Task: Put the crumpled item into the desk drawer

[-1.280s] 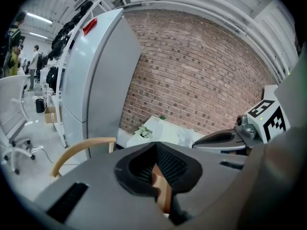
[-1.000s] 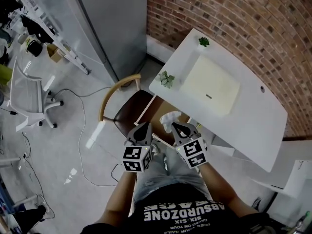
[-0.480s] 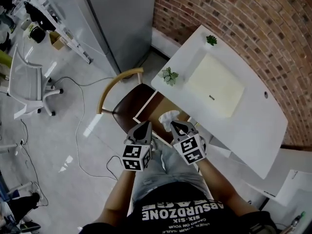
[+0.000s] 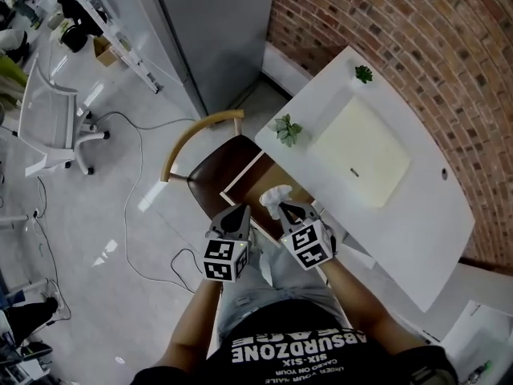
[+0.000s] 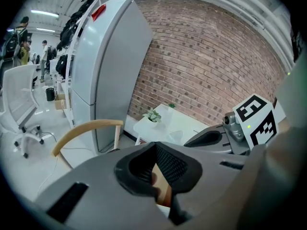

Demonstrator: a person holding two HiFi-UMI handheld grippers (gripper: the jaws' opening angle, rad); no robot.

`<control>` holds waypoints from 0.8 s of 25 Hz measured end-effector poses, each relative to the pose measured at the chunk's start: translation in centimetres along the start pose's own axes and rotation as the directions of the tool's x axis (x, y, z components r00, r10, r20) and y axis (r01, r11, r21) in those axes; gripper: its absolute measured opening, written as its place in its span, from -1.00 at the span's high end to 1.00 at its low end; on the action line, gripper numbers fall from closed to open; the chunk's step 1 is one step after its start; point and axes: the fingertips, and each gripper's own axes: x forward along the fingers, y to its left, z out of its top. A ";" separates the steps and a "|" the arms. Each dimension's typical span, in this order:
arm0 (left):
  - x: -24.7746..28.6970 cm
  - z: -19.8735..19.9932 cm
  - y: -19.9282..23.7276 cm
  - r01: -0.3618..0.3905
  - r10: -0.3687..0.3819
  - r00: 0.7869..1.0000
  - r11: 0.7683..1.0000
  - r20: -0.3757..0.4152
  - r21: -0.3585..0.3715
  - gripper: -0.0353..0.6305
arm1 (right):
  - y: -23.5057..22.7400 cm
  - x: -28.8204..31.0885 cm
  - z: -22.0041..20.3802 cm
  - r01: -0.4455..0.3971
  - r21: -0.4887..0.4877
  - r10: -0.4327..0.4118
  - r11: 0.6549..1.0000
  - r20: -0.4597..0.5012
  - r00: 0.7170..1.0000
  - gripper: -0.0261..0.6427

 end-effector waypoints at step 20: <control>0.3 -2.3 1.7 -0.074 0.072 0.997 0.996 -0.039 -0.041 0.88 | -0.3 4.0 -2.7 -0.071 -0.047 0.066 0.996 -0.094 0.993 0.92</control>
